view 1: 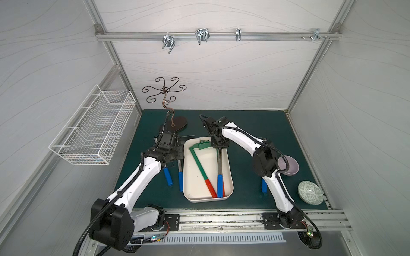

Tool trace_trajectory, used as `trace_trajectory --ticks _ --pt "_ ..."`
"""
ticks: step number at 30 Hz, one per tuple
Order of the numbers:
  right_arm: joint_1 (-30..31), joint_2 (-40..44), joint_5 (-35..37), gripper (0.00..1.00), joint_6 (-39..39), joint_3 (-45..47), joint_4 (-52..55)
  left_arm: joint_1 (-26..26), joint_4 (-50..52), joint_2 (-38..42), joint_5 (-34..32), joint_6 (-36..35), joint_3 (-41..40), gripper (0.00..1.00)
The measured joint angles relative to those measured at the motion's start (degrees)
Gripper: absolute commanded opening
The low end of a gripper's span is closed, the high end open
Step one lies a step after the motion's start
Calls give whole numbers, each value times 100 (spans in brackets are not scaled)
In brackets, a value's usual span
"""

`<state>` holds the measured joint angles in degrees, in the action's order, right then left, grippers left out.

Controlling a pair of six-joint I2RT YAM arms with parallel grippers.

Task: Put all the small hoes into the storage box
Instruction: Place the hoe in the storage box.

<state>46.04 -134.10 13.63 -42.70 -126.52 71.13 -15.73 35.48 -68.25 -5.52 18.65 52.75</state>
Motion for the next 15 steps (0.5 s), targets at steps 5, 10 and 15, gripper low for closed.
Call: trace_trajectory --ticks 5,10,15 --pt "15 9 2 0 -20 267 -214 0 0 0 0 0 2 65" --pt "90 46 46 0 -81 632 -468 0 0 0 -2 0 2 65" --pt "146 90 50 0 -105 793 -455 0 0 0 0 0 2 65"
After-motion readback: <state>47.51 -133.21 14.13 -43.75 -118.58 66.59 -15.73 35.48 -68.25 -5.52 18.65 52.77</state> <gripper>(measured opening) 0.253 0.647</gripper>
